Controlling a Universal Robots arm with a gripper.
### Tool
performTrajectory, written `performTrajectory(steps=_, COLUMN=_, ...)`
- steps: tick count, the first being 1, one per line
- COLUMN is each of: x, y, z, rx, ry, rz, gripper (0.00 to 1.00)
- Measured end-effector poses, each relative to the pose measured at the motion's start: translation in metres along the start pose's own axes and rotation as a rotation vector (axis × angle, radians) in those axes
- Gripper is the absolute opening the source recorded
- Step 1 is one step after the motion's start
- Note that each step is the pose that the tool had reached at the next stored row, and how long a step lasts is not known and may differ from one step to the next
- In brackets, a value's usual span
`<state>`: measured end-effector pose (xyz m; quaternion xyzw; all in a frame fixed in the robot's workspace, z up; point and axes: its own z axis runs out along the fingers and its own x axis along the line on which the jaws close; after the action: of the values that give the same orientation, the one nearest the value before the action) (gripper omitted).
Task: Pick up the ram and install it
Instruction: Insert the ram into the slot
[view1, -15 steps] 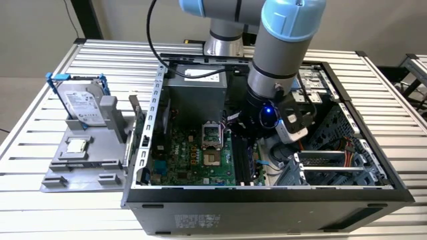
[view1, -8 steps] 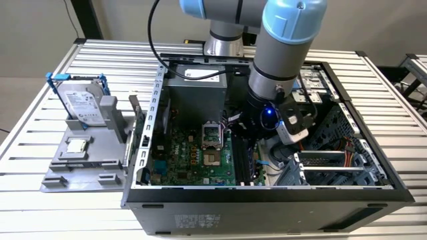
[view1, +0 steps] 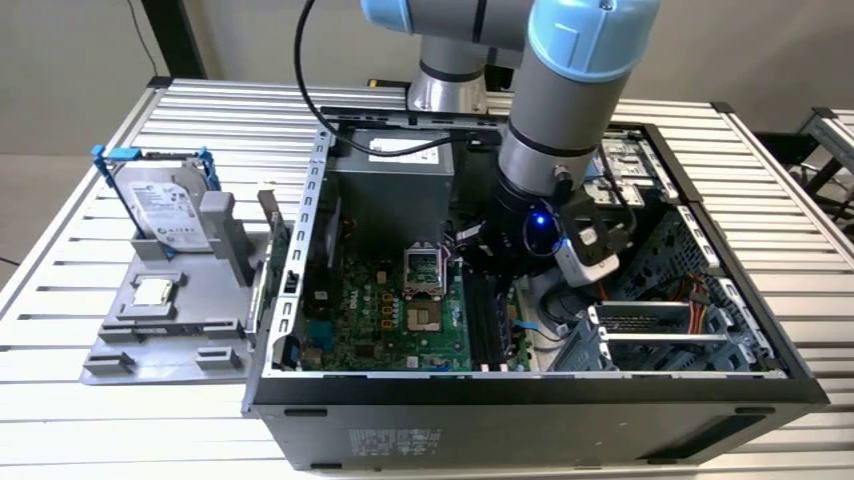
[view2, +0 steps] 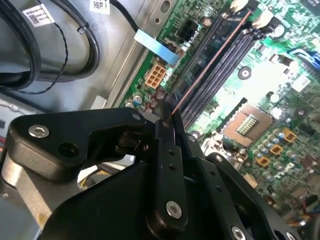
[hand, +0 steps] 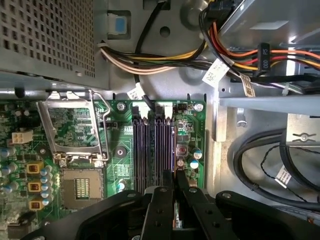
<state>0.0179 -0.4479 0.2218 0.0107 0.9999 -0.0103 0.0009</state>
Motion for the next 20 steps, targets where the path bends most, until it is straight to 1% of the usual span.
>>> performTrajectory(steps=1, x=0.0, y=0.0, z=-0.0014, rx=0.0001, ry=0.0001, rz=0.0, gripper=0.0)
performTrajectory(steps=7, x=0.0034, y=-0.0001, z=-0.0013, rx=0.0001, ry=0.0, rz=-0.003, gripper=0.0)
performTrajectory(steps=10, x=0.0031, y=0.0002, z=0.0034, rx=0.0004, ry=0.0, rz=-0.003, gripper=0.0)
performTrajectory(steps=15, x=0.0031, y=0.0007, z=0.0059, rx=0.0009, ry=0.0, rz=-0.003, gripper=0.0)
performTrajectory(steps=19, x=0.0031, y=0.0012, z=0.0095, rx=0.0006, ry=0.0, rz=-0.003, gripper=0.0)
performTrajectory(steps=20, x=0.0031, y=0.0013, z=0.0112, rx=0.0004, ry=0.0, rz=-0.003, gripper=0.0)
